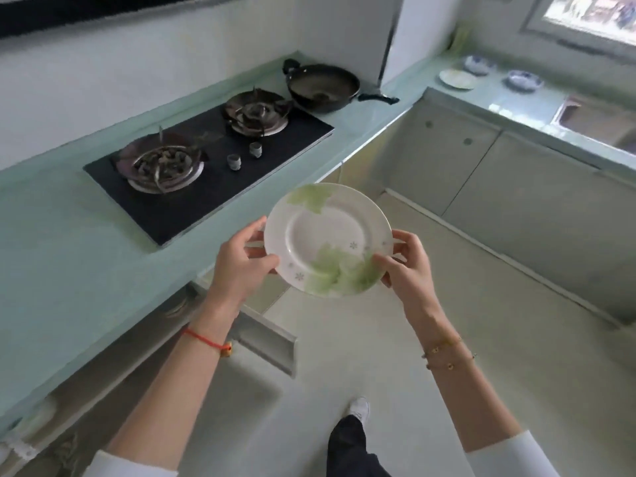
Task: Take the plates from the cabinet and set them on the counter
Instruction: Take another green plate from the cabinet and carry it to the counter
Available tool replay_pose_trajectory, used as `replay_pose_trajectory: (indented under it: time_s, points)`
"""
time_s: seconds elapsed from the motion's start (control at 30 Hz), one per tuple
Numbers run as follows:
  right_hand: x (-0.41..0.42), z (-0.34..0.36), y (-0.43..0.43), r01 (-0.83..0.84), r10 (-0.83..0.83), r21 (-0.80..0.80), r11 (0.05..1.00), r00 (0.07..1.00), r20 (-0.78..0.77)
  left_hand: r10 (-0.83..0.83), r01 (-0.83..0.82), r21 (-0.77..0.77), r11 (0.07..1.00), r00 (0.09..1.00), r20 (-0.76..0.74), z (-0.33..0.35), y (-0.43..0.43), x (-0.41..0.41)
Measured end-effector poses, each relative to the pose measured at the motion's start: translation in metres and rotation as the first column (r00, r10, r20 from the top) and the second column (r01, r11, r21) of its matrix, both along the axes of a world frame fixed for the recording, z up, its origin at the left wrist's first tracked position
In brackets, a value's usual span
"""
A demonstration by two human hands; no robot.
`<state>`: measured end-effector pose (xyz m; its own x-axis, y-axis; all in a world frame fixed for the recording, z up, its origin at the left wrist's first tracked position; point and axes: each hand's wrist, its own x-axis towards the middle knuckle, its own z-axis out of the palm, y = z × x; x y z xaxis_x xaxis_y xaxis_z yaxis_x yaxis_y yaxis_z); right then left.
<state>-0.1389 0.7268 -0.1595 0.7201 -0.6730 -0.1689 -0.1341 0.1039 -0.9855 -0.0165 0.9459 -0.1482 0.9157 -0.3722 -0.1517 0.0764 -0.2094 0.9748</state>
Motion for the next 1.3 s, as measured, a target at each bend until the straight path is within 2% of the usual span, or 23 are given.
replay_pose_trajectory:
  time_s: [0.23,0.5,0.87,1.03,1.3]
  points:
    - [-0.008,0.020,-0.170,0.123,-0.128,-0.171,0.978,0.992,-0.015,-0.138,0.140,-0.062,0.988,0.990,0.030,0.013,-0.186,0.020]
    - [0.018,0.024,-0.301,0.214,-0.235,-0.266,0.940,0.971,-0.051,-0.216,0.217,-0.059,0.974,0.976,0.025,0.022,-0.333,0.059]
    - [0.142,0.008,-0.505,0.316,-0.363,-0.323,0.892,0.926,-0.098,-0.351,0.354,-0.059,0.933,0.935,0.058,0.020,-0.558,0.201]
    - [0.203,0.016,-0.600,0.382,-0.435,-0.355,0.853,0.897,-0.079,-0.425,0.428,-0.006,0.904,0.900,0.097,0.029,-0.666,0.277]
    - [0.263,0.013,-0.740,0.447,-0.519,-0.353,0.822,0.843,-0.141,-0.531,0.527,0.063,0.848,0.841,0.109,0.018,-0.833,0.353]
